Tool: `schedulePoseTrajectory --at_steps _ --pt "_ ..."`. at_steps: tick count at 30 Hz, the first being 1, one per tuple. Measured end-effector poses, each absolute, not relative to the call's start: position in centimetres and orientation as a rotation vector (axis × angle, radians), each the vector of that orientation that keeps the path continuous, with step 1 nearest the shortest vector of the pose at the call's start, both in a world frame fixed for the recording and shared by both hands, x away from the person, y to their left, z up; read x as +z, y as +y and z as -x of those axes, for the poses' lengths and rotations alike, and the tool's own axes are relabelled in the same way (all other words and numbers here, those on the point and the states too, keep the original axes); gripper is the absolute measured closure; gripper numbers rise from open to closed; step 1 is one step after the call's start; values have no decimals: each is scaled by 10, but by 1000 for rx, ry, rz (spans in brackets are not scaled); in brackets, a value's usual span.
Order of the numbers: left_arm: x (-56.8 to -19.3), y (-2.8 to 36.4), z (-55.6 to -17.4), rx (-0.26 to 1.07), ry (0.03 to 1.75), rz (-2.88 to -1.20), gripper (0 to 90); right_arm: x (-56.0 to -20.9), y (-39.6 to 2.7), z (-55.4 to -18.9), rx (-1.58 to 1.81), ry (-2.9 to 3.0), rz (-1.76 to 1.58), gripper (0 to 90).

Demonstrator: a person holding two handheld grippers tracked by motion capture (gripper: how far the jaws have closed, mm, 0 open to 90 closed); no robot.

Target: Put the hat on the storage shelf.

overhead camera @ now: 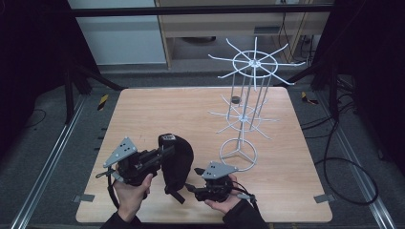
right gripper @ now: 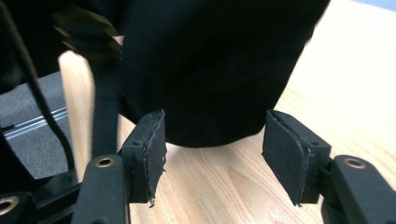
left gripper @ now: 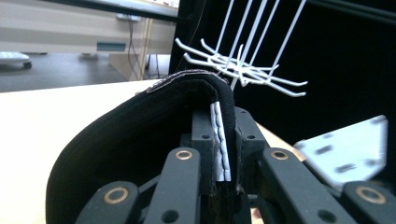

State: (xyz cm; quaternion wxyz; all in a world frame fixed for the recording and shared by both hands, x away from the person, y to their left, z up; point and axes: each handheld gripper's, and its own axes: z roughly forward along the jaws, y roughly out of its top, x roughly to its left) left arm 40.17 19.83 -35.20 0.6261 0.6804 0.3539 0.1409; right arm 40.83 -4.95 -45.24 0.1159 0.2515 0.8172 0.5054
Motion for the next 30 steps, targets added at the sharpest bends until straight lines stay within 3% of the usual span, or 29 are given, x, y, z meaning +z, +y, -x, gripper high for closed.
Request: schedulePoseTrajectory --at_steps 13,16,17,19,30 --pt "-348 194 -397 259 740 -1566 813 -464 -57 -427 1476 2329 -815 507" --pt "-349 190 -396 252 717 -1580 814 -467 -57 -429 1482 2335 -805 663" --pt "-349 189 -396 249 713 -1585 814 -468 -58 -430 1480 2343 -805 781" --pt "-350 189 -396 249 710 -1589 814 -469 -59 -431 1497 2367 -815 892" --pt "-360 215 -408 284 792 -1563 806 -455 -77 -427 1435 2357 -814 900"
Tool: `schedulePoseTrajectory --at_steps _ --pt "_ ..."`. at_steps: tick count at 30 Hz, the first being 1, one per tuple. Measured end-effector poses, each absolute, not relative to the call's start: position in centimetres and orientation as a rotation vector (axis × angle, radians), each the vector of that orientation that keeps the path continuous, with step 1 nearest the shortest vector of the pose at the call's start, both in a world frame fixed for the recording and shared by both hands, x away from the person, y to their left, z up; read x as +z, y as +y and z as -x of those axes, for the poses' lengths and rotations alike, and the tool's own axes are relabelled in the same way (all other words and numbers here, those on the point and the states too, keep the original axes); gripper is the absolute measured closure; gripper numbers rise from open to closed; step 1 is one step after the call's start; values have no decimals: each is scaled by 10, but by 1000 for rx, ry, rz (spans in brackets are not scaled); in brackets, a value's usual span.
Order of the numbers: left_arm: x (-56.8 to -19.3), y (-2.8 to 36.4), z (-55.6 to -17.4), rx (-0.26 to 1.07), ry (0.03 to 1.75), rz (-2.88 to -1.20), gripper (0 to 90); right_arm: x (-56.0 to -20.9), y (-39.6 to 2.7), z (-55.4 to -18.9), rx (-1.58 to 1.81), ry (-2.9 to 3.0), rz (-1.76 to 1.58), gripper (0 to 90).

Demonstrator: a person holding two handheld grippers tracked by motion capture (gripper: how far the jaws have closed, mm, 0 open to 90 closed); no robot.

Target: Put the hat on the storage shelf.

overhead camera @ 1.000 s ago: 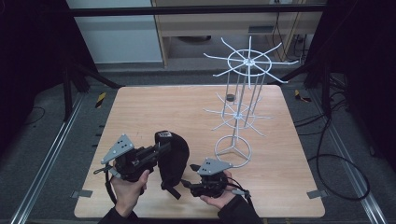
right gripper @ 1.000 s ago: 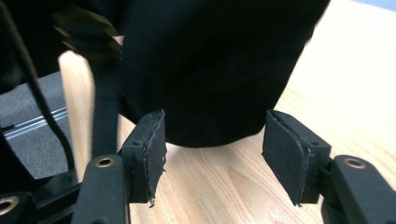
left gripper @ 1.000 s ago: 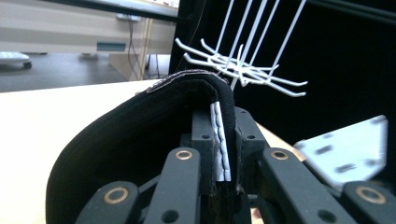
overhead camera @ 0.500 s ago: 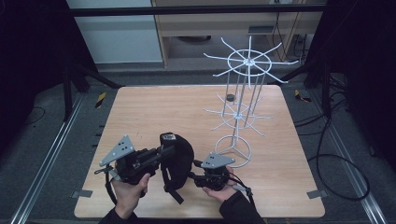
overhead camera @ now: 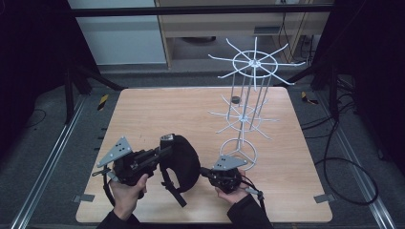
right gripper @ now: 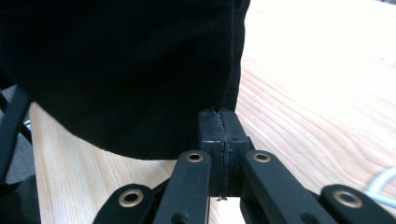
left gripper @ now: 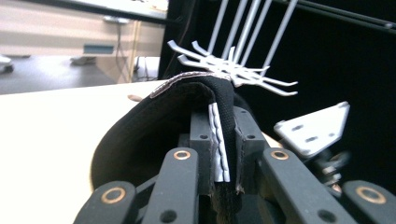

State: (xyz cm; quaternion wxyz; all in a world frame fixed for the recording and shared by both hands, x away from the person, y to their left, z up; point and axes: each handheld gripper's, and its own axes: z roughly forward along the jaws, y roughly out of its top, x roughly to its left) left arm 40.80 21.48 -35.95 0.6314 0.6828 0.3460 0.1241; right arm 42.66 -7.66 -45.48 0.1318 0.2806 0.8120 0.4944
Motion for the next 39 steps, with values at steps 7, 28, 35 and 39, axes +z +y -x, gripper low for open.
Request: schedulePoseTrajectory --at_steps 7,28,35,39 --pt "-390 241 -409 311 899 -1654 796 -451 -78 -424 1356 2369 -805 900" --pt "-455 299 -427 471 1231 -1879 745 -450 -110 -422 1312 2259 -918 666" --pt "-462 308 -427 524 1311 -1888 554 -453 -123 -420 1279 2248 -954 635" --pt "-457 316 -419 581 1337 -1859 462 -452 -131 -416 1280 2232 -965 622"
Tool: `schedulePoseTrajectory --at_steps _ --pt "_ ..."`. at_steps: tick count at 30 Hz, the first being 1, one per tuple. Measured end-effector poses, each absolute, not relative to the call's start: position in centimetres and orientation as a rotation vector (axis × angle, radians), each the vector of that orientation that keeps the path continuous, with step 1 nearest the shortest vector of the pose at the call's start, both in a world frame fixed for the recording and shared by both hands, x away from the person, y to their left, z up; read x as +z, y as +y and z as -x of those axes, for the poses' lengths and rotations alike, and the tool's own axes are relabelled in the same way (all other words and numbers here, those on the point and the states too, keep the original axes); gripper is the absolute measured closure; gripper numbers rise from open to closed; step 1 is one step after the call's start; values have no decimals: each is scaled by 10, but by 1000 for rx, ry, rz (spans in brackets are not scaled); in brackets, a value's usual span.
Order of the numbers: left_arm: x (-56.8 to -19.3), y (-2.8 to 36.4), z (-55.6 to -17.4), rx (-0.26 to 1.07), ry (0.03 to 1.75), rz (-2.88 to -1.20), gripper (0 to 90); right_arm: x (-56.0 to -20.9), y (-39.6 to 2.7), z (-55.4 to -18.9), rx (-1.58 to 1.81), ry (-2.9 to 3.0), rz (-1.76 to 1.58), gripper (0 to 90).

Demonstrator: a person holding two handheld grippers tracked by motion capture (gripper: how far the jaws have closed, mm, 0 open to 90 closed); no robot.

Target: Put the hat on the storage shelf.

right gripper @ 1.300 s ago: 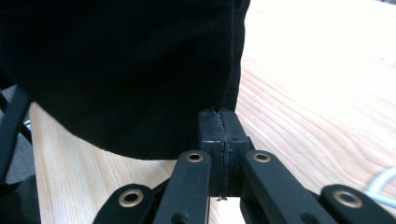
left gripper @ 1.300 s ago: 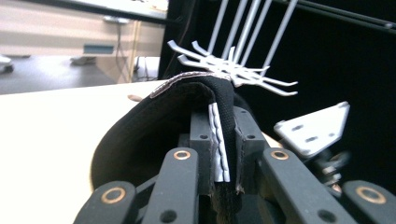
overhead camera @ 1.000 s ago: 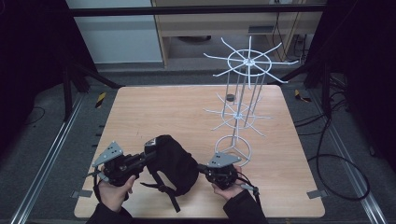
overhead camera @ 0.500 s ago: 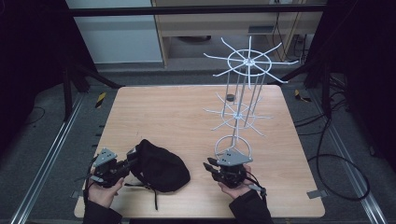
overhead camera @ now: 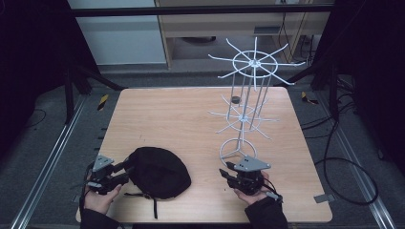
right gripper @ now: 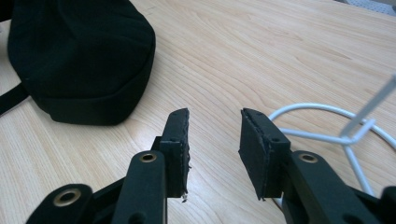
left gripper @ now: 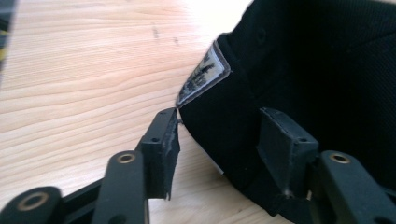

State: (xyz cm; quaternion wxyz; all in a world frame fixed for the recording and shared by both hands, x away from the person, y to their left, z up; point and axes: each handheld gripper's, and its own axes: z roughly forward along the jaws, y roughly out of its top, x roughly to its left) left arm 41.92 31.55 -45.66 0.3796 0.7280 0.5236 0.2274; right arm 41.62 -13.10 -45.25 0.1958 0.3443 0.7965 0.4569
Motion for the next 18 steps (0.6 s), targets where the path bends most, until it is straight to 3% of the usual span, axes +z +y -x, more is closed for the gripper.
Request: schedulePoseTrajectory --at_steps 7,13,18 --pt "-439 323 -410 648 1241 -1837 416 -452 -146 -410 1275 2206 -987 605" --pt "-426 317 -415 618 1151 -1845 385 -454 -160 -406 1264 2181 -1013 585" --pt "-416 301 -427 586 1037 -1947 335 -457 -175 -403 1239 2169 -1050 561"
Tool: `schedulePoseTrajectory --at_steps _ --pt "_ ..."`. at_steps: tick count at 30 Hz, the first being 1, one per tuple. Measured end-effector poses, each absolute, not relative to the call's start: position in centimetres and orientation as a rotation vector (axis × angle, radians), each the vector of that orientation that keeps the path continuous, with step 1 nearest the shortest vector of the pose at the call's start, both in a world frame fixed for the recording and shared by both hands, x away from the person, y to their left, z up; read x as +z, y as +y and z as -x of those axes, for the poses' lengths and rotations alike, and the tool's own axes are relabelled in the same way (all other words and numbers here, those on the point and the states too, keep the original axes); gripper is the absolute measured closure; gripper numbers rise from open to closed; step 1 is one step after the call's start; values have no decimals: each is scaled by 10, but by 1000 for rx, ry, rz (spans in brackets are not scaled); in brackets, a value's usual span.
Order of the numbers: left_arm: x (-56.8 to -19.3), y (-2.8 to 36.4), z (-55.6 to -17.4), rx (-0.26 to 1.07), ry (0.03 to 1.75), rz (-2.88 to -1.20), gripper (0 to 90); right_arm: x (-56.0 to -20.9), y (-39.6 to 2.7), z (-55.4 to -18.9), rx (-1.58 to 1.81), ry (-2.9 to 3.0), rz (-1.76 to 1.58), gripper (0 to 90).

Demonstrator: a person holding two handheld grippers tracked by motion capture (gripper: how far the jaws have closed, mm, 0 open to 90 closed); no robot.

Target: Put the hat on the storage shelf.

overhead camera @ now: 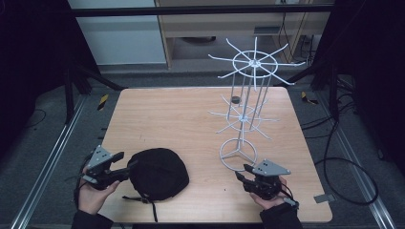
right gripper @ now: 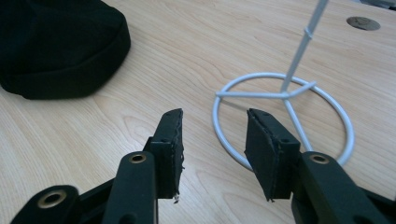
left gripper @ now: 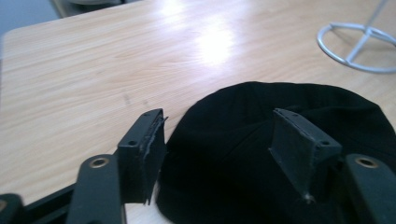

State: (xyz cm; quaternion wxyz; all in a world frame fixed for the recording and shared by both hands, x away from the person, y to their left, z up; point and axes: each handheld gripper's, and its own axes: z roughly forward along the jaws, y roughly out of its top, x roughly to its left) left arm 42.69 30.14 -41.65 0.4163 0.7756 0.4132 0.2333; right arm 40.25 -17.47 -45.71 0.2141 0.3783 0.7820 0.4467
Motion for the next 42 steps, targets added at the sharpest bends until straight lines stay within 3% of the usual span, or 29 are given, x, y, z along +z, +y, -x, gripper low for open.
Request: schedulePoseTrajectory --at_steps 10,17,22,29,35,42 --pt "-421 270 -445 472 877 -2143 300 -459 -184 -402 1228 2171 -1069 545" --pt "-433 261 -454 398 857 -2237 300 -462 -189 -403 1217 2184 -1083 520" --pt "-445 263 -457 355 911 -2255 462 -463 -188 -405 1205 2196 -1083 519" --pt "-461 255 -457 292 965 -2314 831 -463 -188 -406 1194 2200 -1081 518" --pt "-457 258 -456 267 983 -2265 872 -463 -191 -407 1192 2189 -1096 518" --pt "-436 264 -442 336 960 -2097 878 -460 -202 -407 1205 2144 -1125 519"
